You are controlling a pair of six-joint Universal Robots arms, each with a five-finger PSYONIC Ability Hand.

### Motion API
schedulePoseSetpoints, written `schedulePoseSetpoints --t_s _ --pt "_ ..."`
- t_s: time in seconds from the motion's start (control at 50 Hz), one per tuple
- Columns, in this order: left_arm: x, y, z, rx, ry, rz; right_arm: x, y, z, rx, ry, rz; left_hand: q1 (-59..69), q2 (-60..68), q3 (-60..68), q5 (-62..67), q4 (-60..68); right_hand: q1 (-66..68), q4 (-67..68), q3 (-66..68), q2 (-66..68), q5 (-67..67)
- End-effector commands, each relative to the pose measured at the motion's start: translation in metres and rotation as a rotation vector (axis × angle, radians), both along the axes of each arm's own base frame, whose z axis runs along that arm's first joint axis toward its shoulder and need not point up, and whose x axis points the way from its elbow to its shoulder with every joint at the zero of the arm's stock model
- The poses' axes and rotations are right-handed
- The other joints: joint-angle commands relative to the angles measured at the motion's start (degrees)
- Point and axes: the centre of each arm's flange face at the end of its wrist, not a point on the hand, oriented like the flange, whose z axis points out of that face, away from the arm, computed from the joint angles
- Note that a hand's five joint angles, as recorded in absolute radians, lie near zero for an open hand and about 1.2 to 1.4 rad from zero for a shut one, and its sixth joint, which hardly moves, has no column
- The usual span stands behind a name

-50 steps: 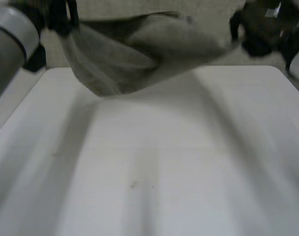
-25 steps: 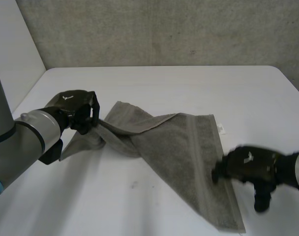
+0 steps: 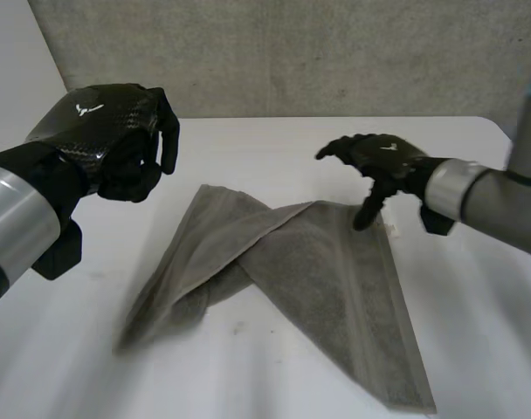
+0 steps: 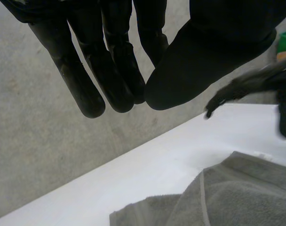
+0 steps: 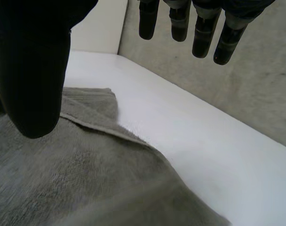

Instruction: Fold the towel.

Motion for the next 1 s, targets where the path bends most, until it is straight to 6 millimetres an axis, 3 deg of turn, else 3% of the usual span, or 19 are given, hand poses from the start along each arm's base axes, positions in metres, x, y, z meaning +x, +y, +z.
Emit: schedulePoseSetpoints --t_s 0.02,0.1,0.2,0.22,0.24,0.28,0.34,0.38,0.5,0.54,0.6,0.82,1.0 --pt "0.001 0.019 -0.006 -0.025 -0.056 -0.036 0.046 -0.006 -0.05 0.046 0.011 0.103 11.2 10.2 10.3 10.7 10.3 -0.4 0.0 0.4 0.3 -2.6" --pt "0.002 0.02 -0.021 -0.016 -0.118 -0.037 0.065 0.008 -0.072 0.078 0.034 0.146 11.2 10.2 10.3 10.7 10.3 -0.4 0.0 0.4 0.3 -2.6" --pt "0.004 0.012 -0.041 0.002 -0.129 -0.016 0.066 0.014 -0.074 0.079 0.037 0.144 10.2 9.2 9.3 9.8 9.3 -0.4 0.0 0.4 0.3 -2.6" --pt "0.007 0.008 -0.047 0.005 -0.128 0.003 0.066 0.014 -0.074 0.079 0.037 0.144 -5.1 -6.1 -6.0 -5.6 -6.0 -0.4 0.0 0.4 0.3 -2.6" --pt "0.007 0.007 -0.047 0.005 -0.128 0.003 0.065 0.014 -0.07 0.063 0.033 0.135 -5.3 -6.2 -6.2 -5.7 -6.2 -0.4 0.0 0.4 0.3 -2.6" --pt "0.013 -0.005 -0.061 0.016 -0.129 0.045 0.064 0.015 -0.065 0.039 0.028 0.129 -30.1 -31.0 -31.0 -30.5 -31.0 -0.4 0.0 0.4 0.3 -2.6" --pt "0.015 -0.011 -0.069 0.029 -0.13 0.061 0.058 0.015 -0.056 -0.005 0.023 0.099 -37.4 -38.4 -38.3 -37.8 -38.3 -0.4 0.0 0.4 0.3 -2.6" --pt "0.012 -0.022 -0.087 0.063 -0.125 0.071 0.056 0.016 -0.052 -0.021 0.024 0.083 -46.8 -47.8 -47.7 -47.2 -47.7 -0.4 0.0 0.4 0.3 -2.6" --pt "0.005 -0.03 -0.112 0.149 -0.105 0.069 0.045 0.023 -0.049 -0.032 0.036 0.045 -46.7 -47.6 -47.6 -47.1 -47.6 -0.4 0.0 0.4 0.3 -2.6" --pt "0.002 -0.036 -0.131 0.236 -0.091 0.078 0.041 0.021 -0.051 -0.031 0.038 0.03 -46.2 -47.1 -47.1 -46.6 -47.1 -0.4 0.0 0.4 0.3 -2.6" --pt "0.0 -0.04 -0.144 0.309 -0.054 0.091 0.026 0.011 -0.056 -0.023 0.04 -0.02 -45.0 -46.0 -45.9 -45.4 -45.9 -0.4 0.0 0.4 0.3 -2.6" --pt "0.006 -0.036 -0.152 0.458 0.023 0.14 0.02 -0.001 -0.07 -0.033 0.043 -0.048 -41.8 -42.7 -42.7 -42.2 -42.7 -0.4 0.0 0.4 0.3 -2.6" --pt "0.006 -0.036 -0.156 0.469 0.016 0.148 0.02 -0.001 -0.076 -0.022 0.048 -0.045 -41.8 -42.7 -42.7 -42.2 -42.7 -0.4 0.0 0.4 0.3 -2.6"
